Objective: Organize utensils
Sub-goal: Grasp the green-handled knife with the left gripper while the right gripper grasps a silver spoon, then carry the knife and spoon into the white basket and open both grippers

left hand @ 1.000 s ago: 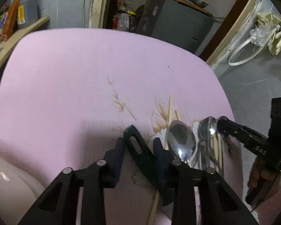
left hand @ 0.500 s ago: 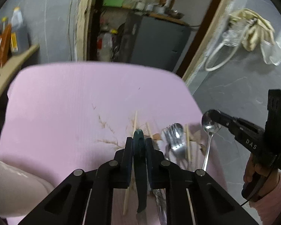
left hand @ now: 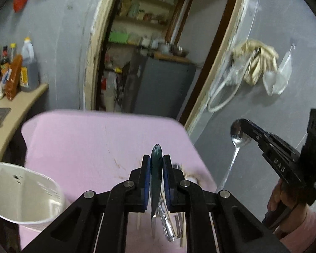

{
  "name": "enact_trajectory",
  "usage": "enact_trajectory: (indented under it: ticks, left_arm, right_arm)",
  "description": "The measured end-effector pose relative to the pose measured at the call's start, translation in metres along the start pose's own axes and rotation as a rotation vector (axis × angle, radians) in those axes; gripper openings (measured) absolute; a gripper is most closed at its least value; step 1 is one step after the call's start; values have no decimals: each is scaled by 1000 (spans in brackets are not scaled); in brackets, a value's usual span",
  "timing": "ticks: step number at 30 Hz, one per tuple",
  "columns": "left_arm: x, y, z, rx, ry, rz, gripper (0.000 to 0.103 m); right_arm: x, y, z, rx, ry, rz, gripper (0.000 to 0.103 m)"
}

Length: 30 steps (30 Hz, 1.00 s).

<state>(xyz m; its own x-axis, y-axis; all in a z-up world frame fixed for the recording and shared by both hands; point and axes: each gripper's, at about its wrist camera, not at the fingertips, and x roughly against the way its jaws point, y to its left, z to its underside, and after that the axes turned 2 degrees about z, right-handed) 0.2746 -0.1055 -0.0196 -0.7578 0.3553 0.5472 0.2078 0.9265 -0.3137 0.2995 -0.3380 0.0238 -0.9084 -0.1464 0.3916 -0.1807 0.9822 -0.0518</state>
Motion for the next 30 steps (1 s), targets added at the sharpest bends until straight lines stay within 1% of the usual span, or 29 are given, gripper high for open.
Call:
enact_trajectory:
  ticks: [5, 8, 11, 15, 19, 23, 25, 27, 30]
  left_arm:
    - [44, 17, -34, 25, -106, 7, 11]
    - [75, 34, -54, 31, -155, 3, 11]
    - [110, 55, -73, 32, -198, -23, 11]
    - [150, 79, -85, 26, -252, -64, 11]
    - [186, 107, -91, 24, -309, -136, 11]
    - [201, 134, -84, 18, -331, -213, 11]
    - [197, 147, -77, 16, -324, -249, 11]
    - [192, 157, -70, 17, -315, -265, 11]
    - [173, 170, -55, 4, -287, -292, 11]
  right_arm:
    - [31, 44, -40, 16, -109, 21, 5]
    - [39, 78, -58, 24, -161, 16, 5]
    - [42, 117, -75, 29, -205, -11, 5]
    - [43, 165, -85, 49, -245, -47, 5]
    - [35, 211, -84, 98, -262, -54, 5]
    - [23, 245, -69, 180, -255, -35, 5]
    - [17, 263, -59, 231, -247, -17, 5]
    - [10, 278, -46, 289, -240, 6, 5]
    - [2, 292, -28, 345, -230, 18, 5]
